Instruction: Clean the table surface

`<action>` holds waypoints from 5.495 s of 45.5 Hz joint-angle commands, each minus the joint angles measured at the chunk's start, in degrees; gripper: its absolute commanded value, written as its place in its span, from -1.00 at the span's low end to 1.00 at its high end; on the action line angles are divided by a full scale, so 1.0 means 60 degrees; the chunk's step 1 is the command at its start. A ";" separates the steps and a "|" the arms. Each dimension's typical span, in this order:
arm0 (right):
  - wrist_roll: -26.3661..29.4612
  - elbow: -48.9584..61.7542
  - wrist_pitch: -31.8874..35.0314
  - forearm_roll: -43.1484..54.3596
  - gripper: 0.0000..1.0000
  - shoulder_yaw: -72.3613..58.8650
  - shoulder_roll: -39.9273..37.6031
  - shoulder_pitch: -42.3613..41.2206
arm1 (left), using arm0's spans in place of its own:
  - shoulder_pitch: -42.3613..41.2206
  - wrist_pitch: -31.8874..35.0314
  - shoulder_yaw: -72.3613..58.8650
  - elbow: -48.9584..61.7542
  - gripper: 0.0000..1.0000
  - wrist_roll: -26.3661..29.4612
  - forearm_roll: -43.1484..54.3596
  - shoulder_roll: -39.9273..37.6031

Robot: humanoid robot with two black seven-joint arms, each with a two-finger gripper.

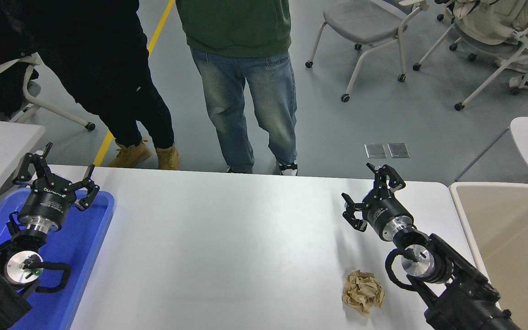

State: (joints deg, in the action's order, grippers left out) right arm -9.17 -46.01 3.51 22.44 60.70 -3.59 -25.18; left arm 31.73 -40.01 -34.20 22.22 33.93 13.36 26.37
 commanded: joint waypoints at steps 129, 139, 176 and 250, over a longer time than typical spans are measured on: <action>0.1485 -0.4226 -0.0951 0.6909 1.00 -1.4585 -0.3870 -0.5121 | 0.0000 -0.0012 -0.0013 0.0003 1.00 0.0000 0.0000 0.0000; 0.1616 -0.4079 -0.0921 0.6983 0.02 -1.4643 -0.3679 -0.5120 | 0.0015 -0.0012 -0.0013 0.0003 1.00 0.0000 0.0000 0.0000; 0.2716 -0.6525 0.0762 0.6309 -1.00 -1.4409 -0.7090 -0.7609 | 0.0000 -0.0012 -0.0013 0.0003 1.00 0.0000 0.0000 0.0000; 0.2672 -0.2192 0.4368 0.3629 -1.00 -0.9824 -1.1371 -0.8667 | 0.0000 -0.0012 -0.0013 -0.0012 1.00 0.0000 0.0000 0.0000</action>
State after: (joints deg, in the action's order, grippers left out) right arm 7.05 -70.63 35.84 51.95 1.78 -74.28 -80.28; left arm 31.73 -40.08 -34.28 22.22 33.93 13.36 26.37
